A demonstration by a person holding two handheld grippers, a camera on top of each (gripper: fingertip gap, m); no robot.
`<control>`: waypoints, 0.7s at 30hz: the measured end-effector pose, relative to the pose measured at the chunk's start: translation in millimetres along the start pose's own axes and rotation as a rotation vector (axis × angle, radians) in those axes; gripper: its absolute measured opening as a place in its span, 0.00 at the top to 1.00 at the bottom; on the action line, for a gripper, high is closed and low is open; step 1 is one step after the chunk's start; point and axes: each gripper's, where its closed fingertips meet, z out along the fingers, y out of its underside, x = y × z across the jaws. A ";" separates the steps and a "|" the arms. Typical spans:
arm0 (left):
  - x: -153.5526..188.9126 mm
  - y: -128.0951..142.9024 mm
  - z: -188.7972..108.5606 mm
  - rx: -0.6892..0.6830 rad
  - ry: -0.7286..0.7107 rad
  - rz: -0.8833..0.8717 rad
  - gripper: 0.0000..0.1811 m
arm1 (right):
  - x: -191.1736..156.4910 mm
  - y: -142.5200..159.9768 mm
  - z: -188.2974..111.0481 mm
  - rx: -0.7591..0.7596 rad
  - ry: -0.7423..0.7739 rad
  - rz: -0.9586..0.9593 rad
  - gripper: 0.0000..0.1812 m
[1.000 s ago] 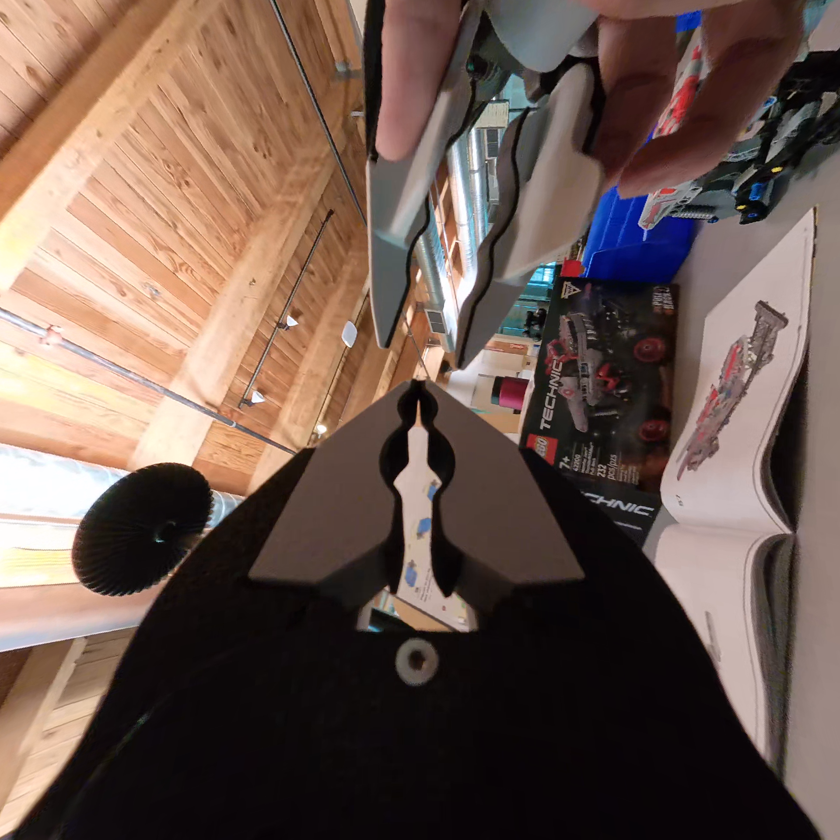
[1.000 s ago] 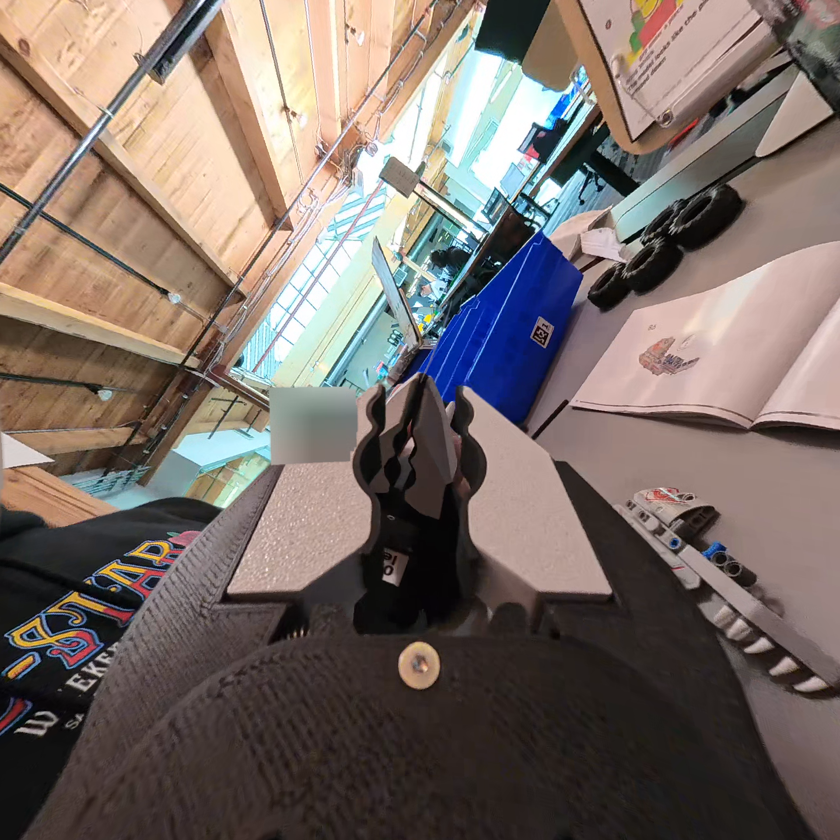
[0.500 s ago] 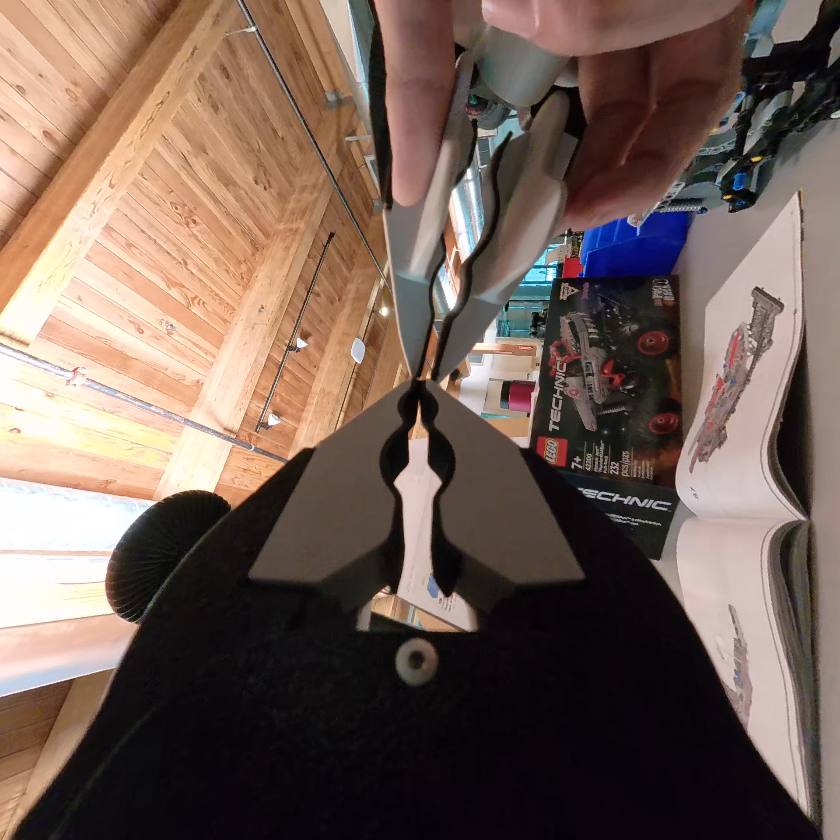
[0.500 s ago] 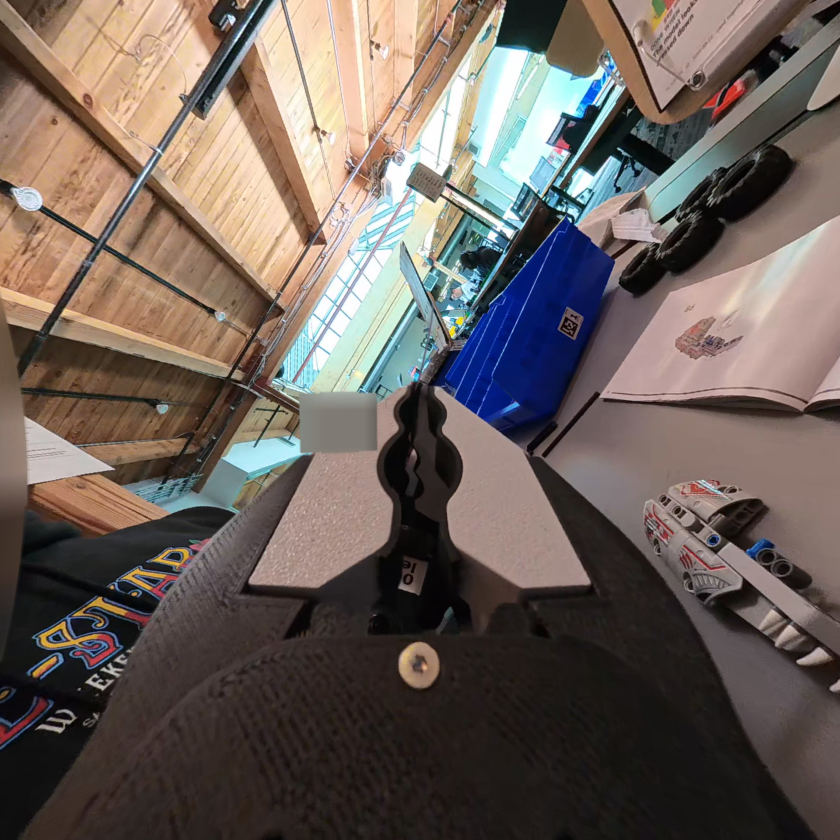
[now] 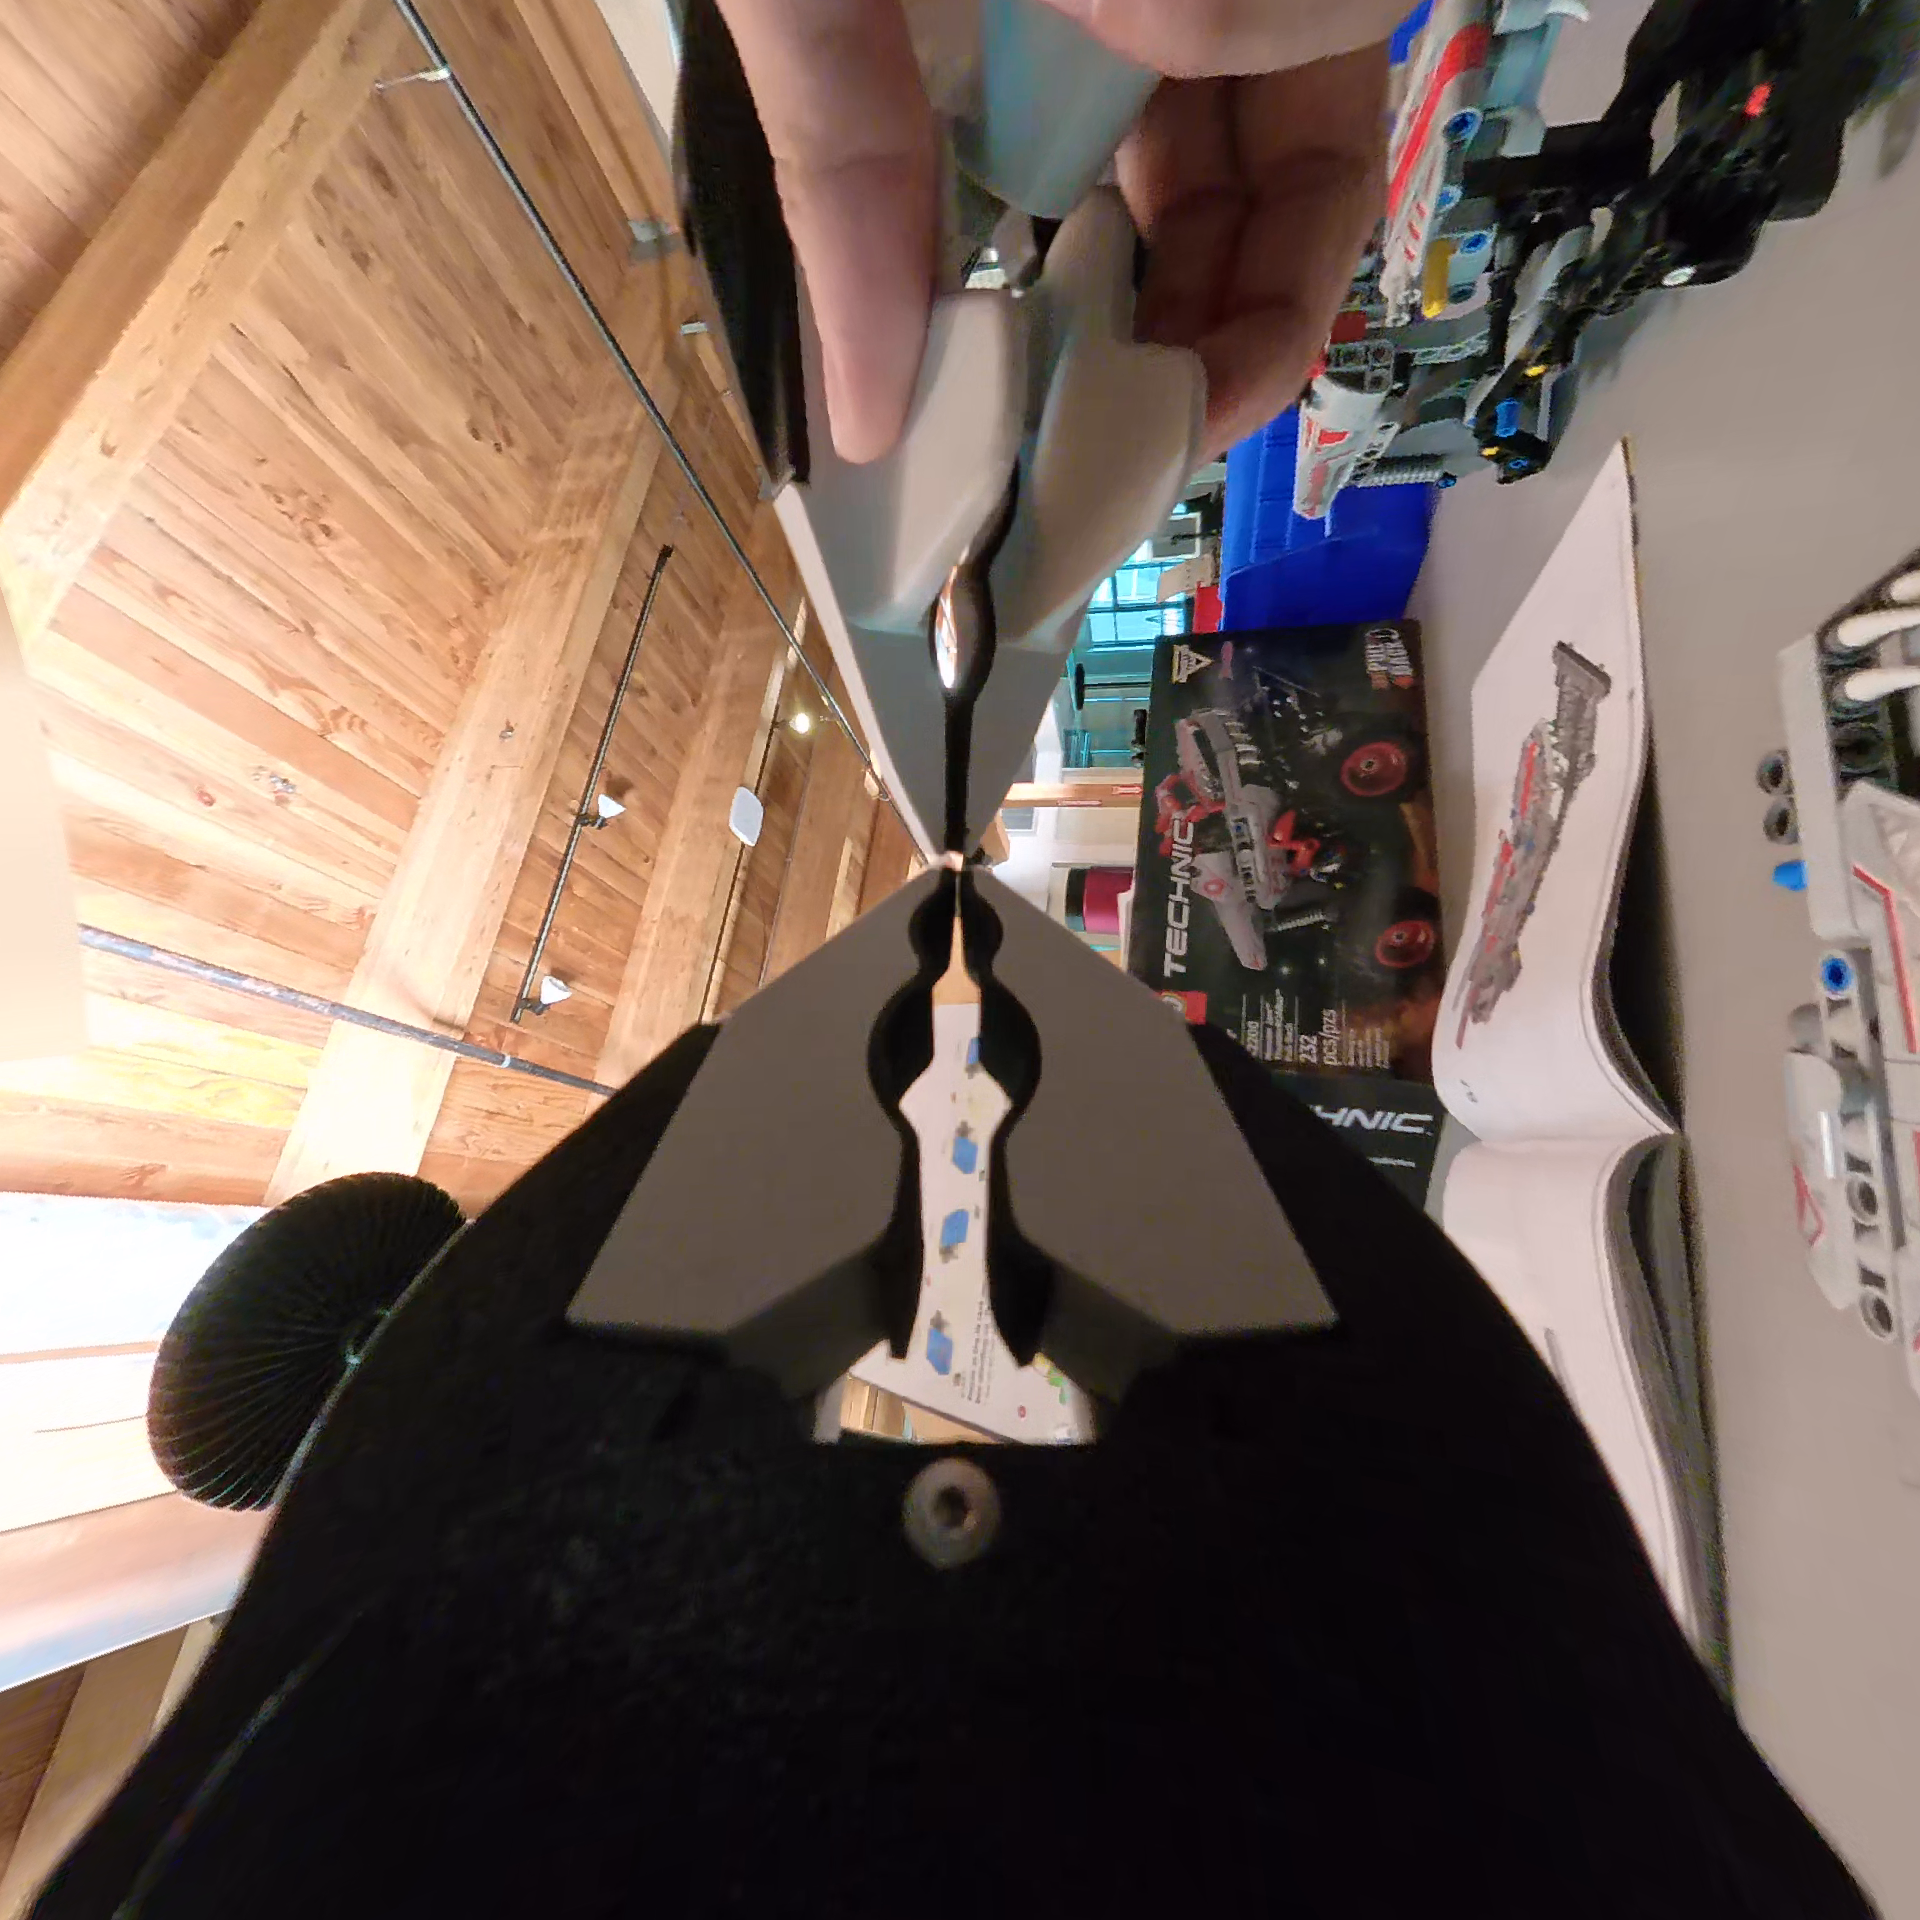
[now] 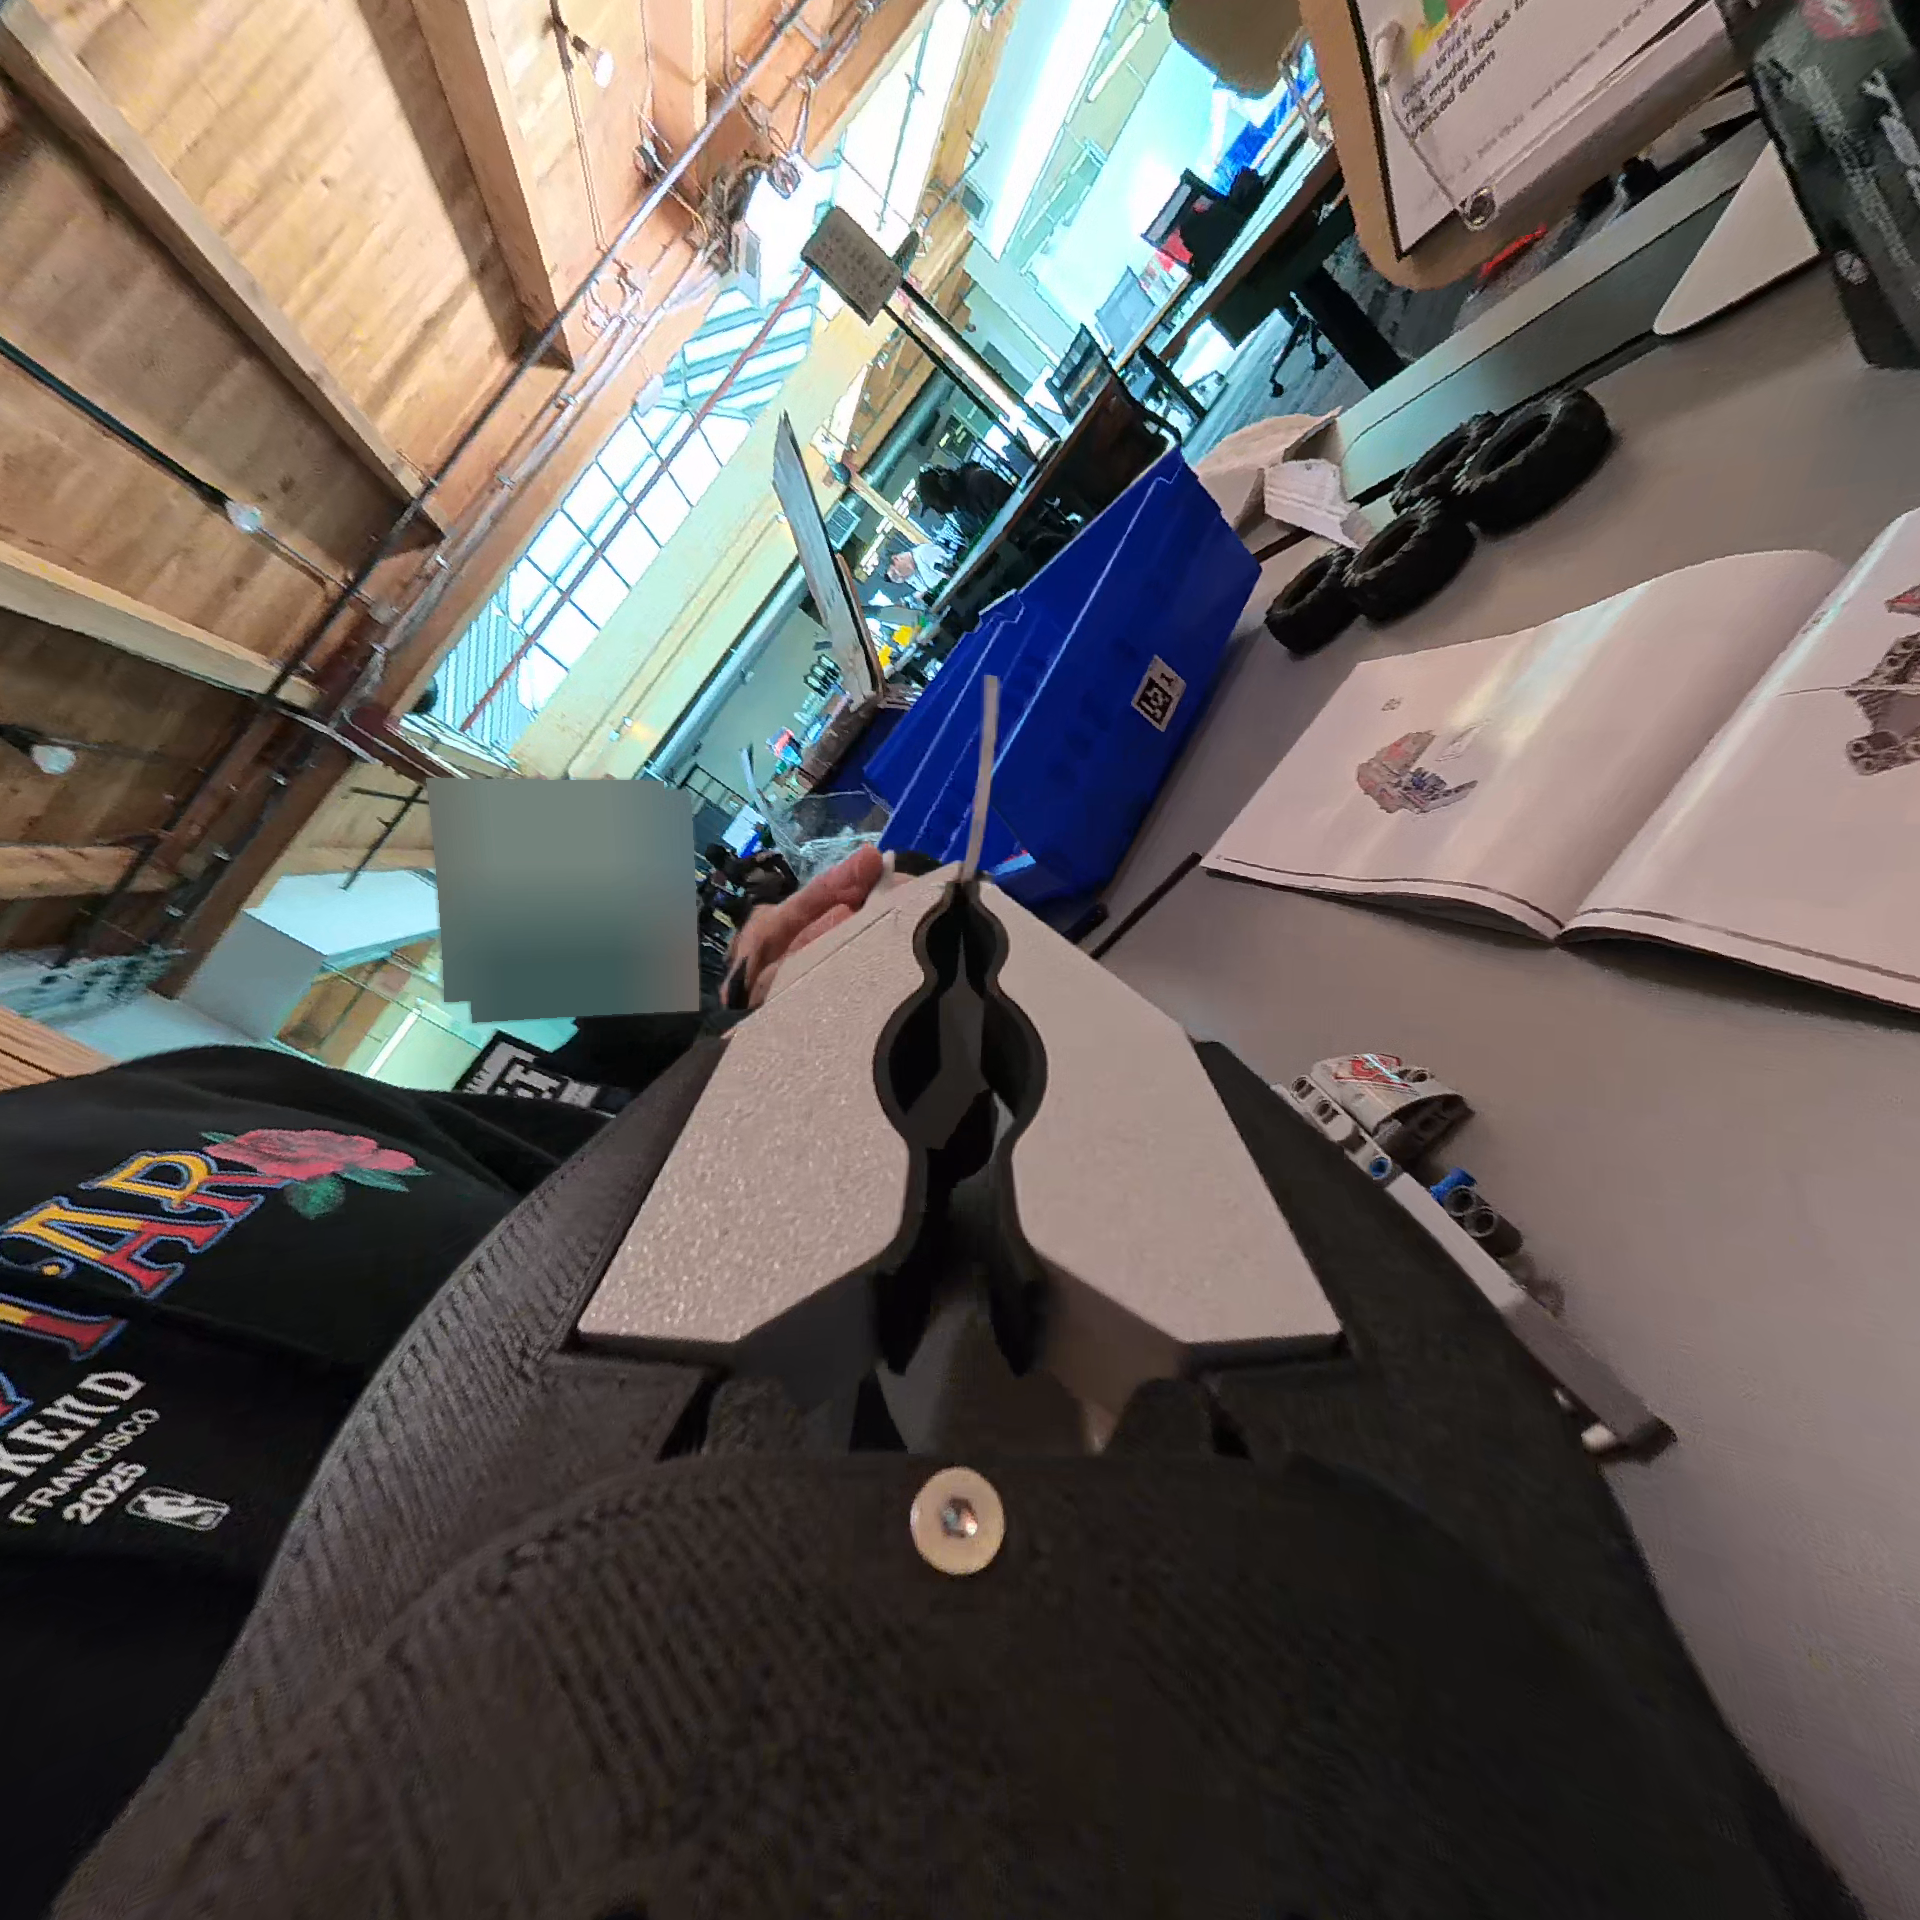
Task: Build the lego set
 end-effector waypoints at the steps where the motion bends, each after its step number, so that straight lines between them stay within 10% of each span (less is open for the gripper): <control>1: 1.1 -0.3 0.0 0.001 0.004 0.002 1.00 | 0.9 0.3 -0.4 -0.007 0.009 -0.014 1.00; 16: 19.3 8.7 0.9 -0.026 0.076 -0.032 0.94 | 4.8 2.5 -4.2 -0.056 0.020 -0.083 1.00; 21: 26.0 38.4 -2.5 -0.058 0.220 -0.413 0.93 | 23.3 18.6 -16.8 -0.227 0.143 -0.201 1.00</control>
